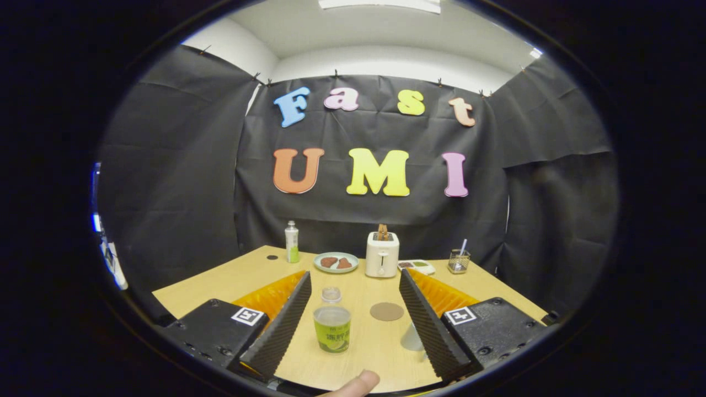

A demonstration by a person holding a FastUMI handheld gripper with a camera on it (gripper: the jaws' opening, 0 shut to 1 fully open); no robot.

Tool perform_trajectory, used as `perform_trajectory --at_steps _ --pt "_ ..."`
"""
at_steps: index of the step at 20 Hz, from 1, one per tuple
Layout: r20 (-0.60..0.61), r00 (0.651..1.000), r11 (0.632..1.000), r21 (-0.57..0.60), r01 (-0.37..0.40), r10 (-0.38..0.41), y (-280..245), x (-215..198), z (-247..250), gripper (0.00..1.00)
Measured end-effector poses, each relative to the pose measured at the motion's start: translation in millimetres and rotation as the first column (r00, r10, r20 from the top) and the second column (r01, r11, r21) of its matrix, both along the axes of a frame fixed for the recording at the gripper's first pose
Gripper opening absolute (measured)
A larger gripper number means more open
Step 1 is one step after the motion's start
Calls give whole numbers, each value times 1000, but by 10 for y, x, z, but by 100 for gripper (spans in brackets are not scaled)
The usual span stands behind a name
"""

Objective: Take the bottle from table, then pour the juice into the cup, finally place the bottle on the coaster

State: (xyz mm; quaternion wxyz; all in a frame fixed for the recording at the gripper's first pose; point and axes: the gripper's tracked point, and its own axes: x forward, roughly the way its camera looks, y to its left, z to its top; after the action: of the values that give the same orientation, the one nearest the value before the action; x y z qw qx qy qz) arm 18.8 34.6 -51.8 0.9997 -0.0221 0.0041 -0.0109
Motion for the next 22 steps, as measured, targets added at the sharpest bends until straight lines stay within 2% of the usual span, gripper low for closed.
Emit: perform_trajectory --at_steps 4,10,14,19,22 --pt "-40 999 1000 -16 5 -5 123 161 -250 100" --pt "-3 1000 999 43 8 -8 228 458 -545 100" --pt "-43 999 998 57 9 -7 227 626 -820 100" --pt "-68 997 1000 -6 30 -30 237 790 -1033 100" --pt "-87 996 999 -5 35 -35 242 903 -1134 100"
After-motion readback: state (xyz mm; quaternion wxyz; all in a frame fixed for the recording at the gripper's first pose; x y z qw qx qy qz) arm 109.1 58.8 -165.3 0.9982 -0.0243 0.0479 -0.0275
